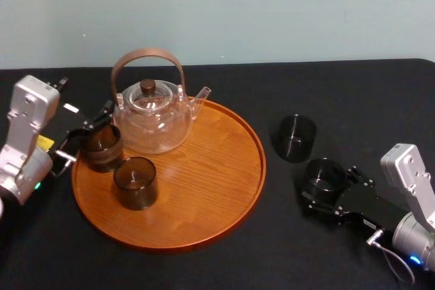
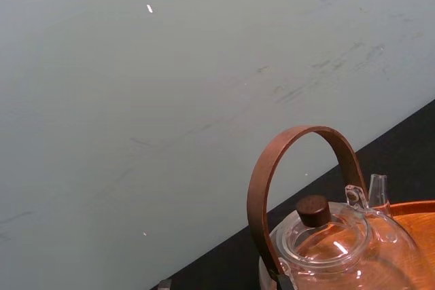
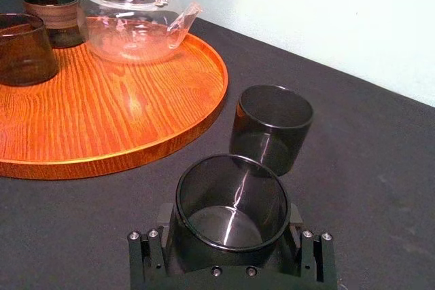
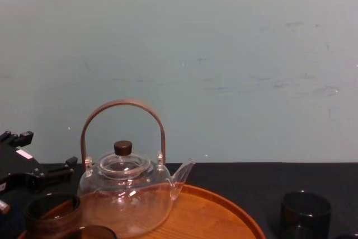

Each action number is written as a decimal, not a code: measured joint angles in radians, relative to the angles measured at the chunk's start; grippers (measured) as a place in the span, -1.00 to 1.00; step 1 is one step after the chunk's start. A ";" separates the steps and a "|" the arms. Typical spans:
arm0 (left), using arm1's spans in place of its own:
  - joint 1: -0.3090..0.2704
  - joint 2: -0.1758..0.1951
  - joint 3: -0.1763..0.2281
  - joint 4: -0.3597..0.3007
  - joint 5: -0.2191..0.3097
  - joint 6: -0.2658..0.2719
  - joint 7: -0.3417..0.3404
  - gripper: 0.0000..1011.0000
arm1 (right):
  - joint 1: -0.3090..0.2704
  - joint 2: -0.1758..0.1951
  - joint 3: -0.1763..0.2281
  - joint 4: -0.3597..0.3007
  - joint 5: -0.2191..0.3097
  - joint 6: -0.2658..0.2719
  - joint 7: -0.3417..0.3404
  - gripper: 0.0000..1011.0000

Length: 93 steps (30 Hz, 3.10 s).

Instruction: Pick up the glass from the table and place it on the tray.

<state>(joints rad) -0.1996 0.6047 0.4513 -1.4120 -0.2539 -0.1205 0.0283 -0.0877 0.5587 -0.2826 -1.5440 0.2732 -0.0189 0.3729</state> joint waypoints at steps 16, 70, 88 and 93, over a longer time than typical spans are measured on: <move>0.000 0.000 0.000 0.000 0.000 0.000 0.000 0.98 | 0.002 -0.004 0.004 0.004 0.004 0.000 0.011 0.98; 0.000 0.000 0.000 0.000 0.000 0.000 0.000 0.98 | 0.037 -0.040 -0.065 -0.134 -0.058 0.036 0.075 0.80; 0.000 0.000 0.000 0.000 0.000 0.000 0.000 0.98 | 0.155 -0.148 -0.193 -0.059 -0.117 0.063 0.078 0.80; 0.000 0.000 0.000 0.000 0.000 0.000 0.000 0.98 | 0.177 -0.168 -0.213 -0.033 -0.128 0.070 0.077 0.80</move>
<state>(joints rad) -0.1995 0.6047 0.4514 -1.4120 -0.2539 -0.1205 0.0283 0.0890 0.3903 -0.4953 -1.5769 0.1451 0.0514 0.4501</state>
